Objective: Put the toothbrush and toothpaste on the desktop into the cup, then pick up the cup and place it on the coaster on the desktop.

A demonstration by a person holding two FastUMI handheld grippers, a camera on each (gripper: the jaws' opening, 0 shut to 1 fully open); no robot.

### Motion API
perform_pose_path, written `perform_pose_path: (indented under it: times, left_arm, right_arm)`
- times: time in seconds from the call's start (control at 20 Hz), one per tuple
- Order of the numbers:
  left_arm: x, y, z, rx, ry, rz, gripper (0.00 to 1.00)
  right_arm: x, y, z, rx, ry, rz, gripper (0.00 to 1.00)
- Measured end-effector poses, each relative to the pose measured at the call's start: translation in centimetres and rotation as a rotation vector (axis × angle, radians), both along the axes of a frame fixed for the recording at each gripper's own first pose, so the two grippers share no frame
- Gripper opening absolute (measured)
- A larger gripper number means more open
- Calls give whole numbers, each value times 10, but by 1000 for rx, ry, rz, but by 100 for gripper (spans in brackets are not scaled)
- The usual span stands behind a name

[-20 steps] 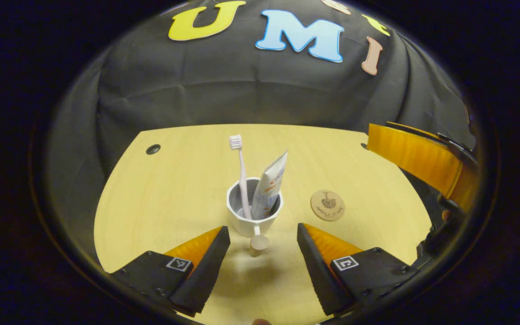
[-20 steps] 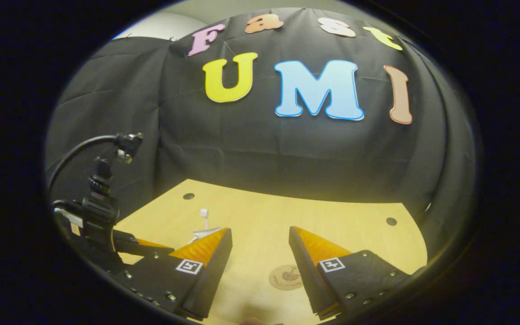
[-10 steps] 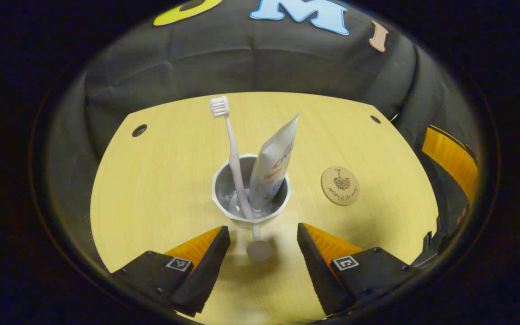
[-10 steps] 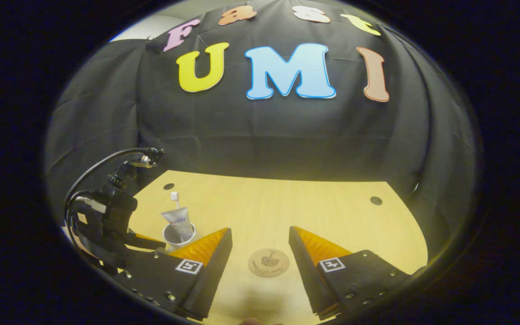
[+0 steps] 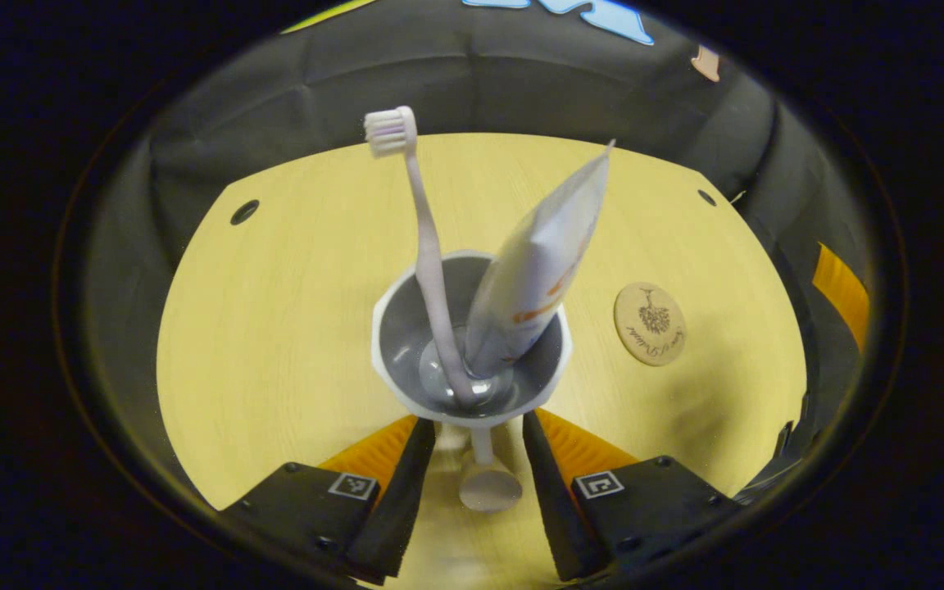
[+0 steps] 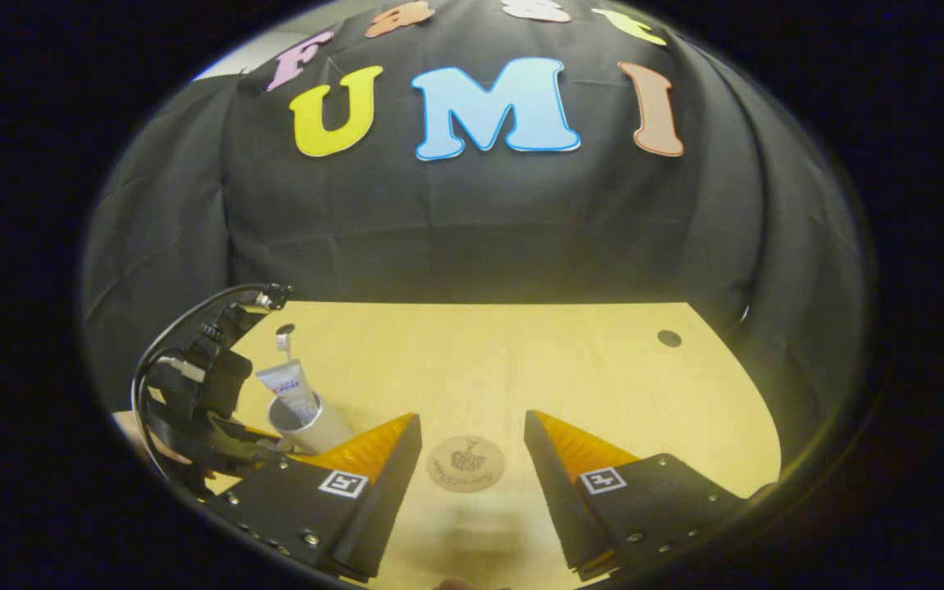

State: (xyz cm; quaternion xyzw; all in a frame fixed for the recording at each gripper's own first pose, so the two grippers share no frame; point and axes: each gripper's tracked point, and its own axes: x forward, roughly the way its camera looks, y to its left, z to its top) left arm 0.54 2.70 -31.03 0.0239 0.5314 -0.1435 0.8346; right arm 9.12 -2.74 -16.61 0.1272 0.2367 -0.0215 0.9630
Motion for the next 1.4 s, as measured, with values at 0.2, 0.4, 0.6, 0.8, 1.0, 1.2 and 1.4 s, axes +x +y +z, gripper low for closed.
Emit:
perform_pose_path:
  times: [0.2,0.4,0.6,0.8,1.0,1.2,1.4]
  left_arm:
    - [-3,2,-5,-20,29,24,58]
    - [-3,2,-12,5,18,27,42]
    - [6,1,-9,5,-28,23,37]
    - [6,-4,-11,4,-69,30,37]
    - [3,-16,-5,-2,-81,9,41]
    - [8,-44,8,-13,-120,-42,30]
    - [1,-74,-1,-35,-102,-66,30]
  right_arm:
    - [0,-2,-5,0,16,4,78]
    - [-3,-3,-7,2,23,7,79]
    - [-6,-5,-10,3,31,9,79]
    - [-9,-11,-15,4,39,2,78]
    - [-12,-16,-17,23,45,-14,79]
    - [-14,-26,-15,23,40,-34,79]
    - [-21,-38,-14,20,37,-57,79]
